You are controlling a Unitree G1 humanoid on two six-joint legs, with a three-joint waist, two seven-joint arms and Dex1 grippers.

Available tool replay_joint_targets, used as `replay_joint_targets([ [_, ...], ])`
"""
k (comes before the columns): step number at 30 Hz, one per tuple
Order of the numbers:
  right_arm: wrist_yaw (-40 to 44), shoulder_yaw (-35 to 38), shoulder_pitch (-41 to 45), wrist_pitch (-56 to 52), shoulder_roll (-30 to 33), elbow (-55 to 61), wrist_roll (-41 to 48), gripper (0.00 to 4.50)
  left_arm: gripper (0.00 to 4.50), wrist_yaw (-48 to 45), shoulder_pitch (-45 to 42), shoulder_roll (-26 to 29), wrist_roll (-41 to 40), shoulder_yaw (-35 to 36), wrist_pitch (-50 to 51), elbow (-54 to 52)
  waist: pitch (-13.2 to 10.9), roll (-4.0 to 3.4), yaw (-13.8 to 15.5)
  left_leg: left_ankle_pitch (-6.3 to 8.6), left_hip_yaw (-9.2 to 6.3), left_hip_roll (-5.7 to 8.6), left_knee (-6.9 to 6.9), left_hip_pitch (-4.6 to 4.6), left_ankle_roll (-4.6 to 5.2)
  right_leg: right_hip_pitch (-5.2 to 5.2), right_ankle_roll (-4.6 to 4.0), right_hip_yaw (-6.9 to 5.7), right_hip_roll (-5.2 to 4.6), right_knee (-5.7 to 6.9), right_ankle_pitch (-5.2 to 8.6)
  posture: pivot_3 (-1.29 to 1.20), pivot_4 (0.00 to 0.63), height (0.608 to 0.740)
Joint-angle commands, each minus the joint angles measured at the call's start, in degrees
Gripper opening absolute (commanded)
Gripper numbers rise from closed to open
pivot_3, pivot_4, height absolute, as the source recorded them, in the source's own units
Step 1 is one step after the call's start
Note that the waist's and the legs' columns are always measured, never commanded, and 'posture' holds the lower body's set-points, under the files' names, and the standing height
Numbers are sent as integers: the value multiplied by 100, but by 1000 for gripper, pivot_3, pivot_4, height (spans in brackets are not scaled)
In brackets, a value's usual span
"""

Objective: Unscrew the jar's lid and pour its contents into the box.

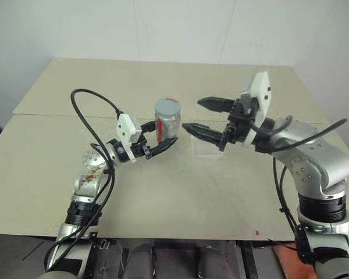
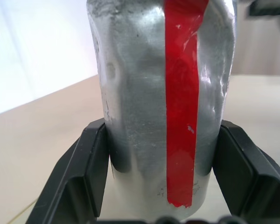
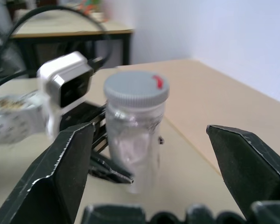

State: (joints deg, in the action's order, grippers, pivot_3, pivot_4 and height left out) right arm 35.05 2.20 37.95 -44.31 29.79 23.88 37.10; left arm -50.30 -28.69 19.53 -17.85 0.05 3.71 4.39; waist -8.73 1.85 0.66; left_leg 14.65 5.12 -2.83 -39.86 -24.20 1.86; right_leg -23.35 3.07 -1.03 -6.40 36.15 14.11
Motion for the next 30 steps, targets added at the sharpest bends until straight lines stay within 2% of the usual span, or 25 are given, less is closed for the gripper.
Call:
replay_joint_targets([
  [1, -643, 253, 207, -201, -166, 273, 15, 4452, 2854, 513, -25, -133, 334, -70, -223, -48, 0, 0, 0, 0, 2, 0, 0, 0, 0, 0, 0, -1, 0, 2, 0, 0, 150, 740],
  [4, -1140, 35, 426, -389, -459, 308, -108, 4452, 2854, 819, 20, -281, 487, -135, -192, -125, 0, 0, -16, -1, 8, 0, 1, 0, -1, -1, 0, 1, 0, 4, 0, 0, 150, 740],
  [9, -1507, -275, 709, -454, -764, 214, -376, 4452, 2854, 1162, 62, -425, 699, -237, -182, -193, 0, 0, -14, -1, 12, 0, 1, -1, -1, -2, 0, -1, 0, 5, 0, 0, 150, 740],
  [19, -1512, -705, 877, -347, -1105, -3, -679, 4452, 2854, 1200, 186, -374, 668, -286, -92, -445, 0, 0, -18, -1, 20, 0, 1, -2, -1, -2, 0, -4, 0, 5, 0, 0, 150, 740],
  [30, -1443, -836, 947, -285, -1351, -294, -952, 4452, 2854, 1169, 212, -340, 645, -296, -40, -552, 0, 0, -26, -1, 26, -1, 2, -3, -1, -2, 0, -6, 0, 5, 0, 0, 150, 740],
])
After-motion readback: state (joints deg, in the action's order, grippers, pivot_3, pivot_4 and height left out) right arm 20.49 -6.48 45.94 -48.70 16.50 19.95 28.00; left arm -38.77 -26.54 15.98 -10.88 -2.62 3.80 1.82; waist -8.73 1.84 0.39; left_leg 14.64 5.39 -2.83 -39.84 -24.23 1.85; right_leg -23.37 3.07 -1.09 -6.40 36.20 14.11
